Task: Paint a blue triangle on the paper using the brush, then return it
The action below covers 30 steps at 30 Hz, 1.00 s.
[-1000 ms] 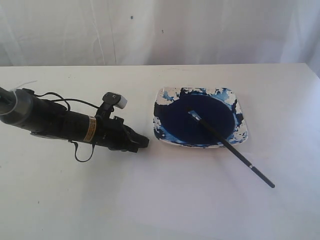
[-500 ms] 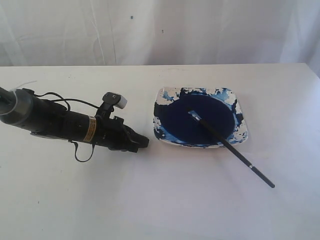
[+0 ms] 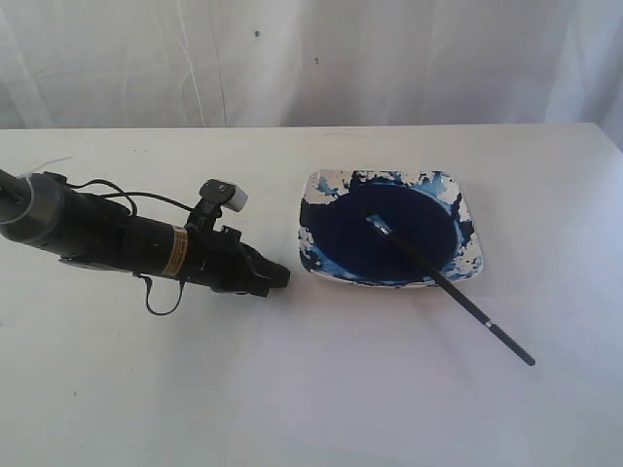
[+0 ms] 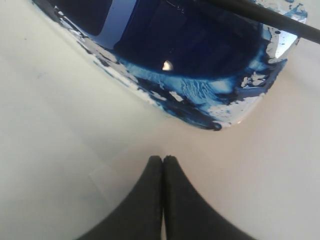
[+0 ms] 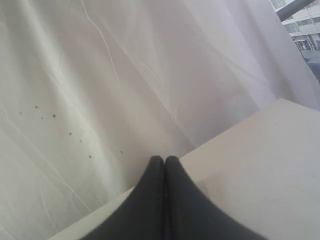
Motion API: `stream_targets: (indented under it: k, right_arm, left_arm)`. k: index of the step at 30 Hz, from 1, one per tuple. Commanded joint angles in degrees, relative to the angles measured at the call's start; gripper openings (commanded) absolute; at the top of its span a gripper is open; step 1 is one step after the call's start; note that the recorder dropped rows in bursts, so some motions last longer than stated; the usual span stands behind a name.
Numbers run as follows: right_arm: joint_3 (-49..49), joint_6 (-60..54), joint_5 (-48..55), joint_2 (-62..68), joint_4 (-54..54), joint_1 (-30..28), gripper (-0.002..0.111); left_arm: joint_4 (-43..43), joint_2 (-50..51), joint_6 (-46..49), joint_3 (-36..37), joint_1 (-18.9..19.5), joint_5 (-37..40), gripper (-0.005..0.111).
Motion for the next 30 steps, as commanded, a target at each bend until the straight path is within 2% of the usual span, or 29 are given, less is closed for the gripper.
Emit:
stream_targets:
  k: [1, 3, 9, 12, 21, 25, 30]
  right_arm:
    - [-1.14, -0.21, -1.41, -0.38, -3.48, 0.09, 0.000]
    - [-4.29, 0.16, -1.20, -0.38, -8.37, 0.09, 0.000]
    - [-9.13, 0.16, -0.10, 2.35, -9.55, 0.33, 0.000]
    - [-11.12, 0.16, 0.67, 6.40, -9.65, 2.35, 0.000]
    - [-18.26, 0.16, 0.48, 24.46, -19.45, 16.06, 0.000]
    - [-18.78, 0.16, -1.01, 34.90, -19.69, 22.45, 0.000]
    - [-18.77, 1.13, -6.39, 48.52, -19.69, 27.72, 0.000]
  left_arm:
    - [0.74, -0.12, -0.06, -0.16, -0.20, 2.61, 0.000]
    - [0.74, -0.12, -0.06, -0.16, -0.20, 2.61, 0.000]
    - [0.74, -0.12, -0.06, -0.16, -0.20, 2.61, 0.000]
    - [0.74, -0.12, -0.06, -0.16, -0.20, 2.61, 0.000]
    - [0.74, -0.12, -0.06, -0.16, -0.20, 2.61, 0.000]
    - [0.74, -0.12, -0.06, -0.16, -0.20, 2.61, 0.000]
    - [0.74, -0.12, 0.07, -0.16, -0.20, 2.61, 0.000]
